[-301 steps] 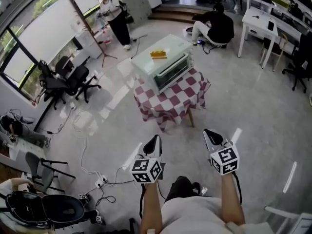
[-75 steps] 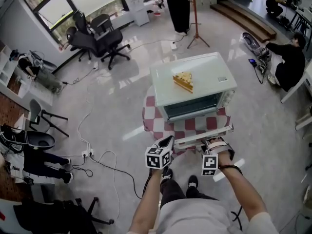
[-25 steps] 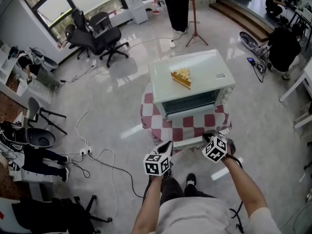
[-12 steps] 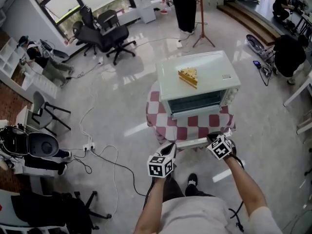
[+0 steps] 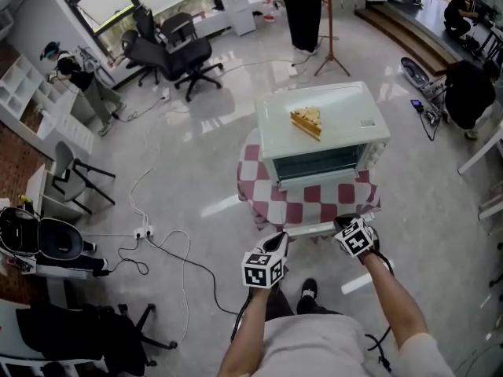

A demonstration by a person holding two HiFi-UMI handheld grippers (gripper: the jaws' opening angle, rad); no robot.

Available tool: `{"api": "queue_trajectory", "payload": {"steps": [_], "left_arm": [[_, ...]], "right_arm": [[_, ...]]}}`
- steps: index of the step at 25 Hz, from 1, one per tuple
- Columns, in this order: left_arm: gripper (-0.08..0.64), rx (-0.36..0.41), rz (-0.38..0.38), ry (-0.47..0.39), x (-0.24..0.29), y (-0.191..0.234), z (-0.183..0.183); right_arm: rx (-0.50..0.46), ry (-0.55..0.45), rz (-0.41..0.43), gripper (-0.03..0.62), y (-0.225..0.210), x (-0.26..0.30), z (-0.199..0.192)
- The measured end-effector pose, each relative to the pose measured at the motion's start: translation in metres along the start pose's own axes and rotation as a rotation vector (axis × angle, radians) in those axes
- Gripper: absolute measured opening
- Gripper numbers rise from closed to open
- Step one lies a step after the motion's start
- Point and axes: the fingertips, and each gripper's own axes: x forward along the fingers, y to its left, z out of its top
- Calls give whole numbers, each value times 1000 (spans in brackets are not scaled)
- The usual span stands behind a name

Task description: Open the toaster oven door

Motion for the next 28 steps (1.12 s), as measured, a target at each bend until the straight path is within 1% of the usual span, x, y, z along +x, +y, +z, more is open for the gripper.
{"api": "queue_trajectory", "payload": {"steps": [5,9,12,18,22,25,28], "left_arm": [[3,9,6,9,-5,-3,-3],[3,17,14,4,-10,-3,-2],[3,11,26,4,-13,1,-4],[3,5,34,5,-16,0,-7],[3,1,42,2,-21,1,-7],[3,-3,48,-4,-22,3,-7],[3,-1,50,-3,-20,4,-8]], "right_arm": [[20,-9,8,3,1,8,-9],[59,-9,6,3,2,5,-11],[53,-14,-3,3,-1,10,-17],[61,17,22,3,7,17,-28],[43,27,1,3,3,25,-38],[51,14,3,3,5,28,-38],[49,33,11,3,8,27,-37]]}}
